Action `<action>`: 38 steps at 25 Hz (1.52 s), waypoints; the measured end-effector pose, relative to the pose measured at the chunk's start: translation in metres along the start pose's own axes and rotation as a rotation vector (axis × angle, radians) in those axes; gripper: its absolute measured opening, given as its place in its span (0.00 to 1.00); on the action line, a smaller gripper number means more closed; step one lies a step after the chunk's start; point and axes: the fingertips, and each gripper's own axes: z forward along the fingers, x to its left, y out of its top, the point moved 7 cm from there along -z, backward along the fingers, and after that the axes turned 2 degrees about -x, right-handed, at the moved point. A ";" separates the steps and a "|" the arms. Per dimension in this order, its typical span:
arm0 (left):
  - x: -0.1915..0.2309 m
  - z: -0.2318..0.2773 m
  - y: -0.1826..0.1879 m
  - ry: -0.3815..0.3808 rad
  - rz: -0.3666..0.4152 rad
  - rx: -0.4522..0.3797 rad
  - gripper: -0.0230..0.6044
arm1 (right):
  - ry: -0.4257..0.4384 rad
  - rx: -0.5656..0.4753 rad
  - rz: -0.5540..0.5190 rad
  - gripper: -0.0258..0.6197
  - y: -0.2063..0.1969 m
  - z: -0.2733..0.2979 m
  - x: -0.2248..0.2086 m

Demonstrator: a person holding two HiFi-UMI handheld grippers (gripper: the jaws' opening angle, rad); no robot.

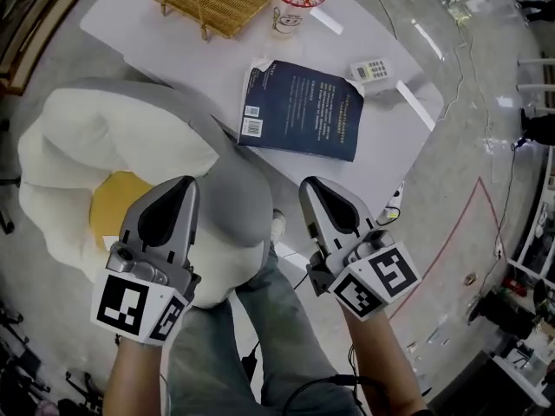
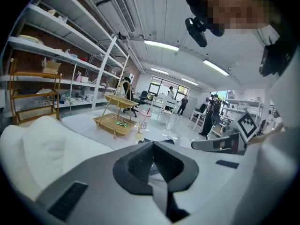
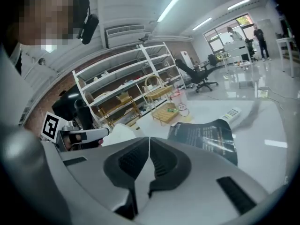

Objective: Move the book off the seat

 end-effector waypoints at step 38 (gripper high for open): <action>-0.025 -0.437 0.171 0.123 0.006 -0.234 0.05 | 0.481 -0.147 -0.252 0.06 0.133 -0.115 0.463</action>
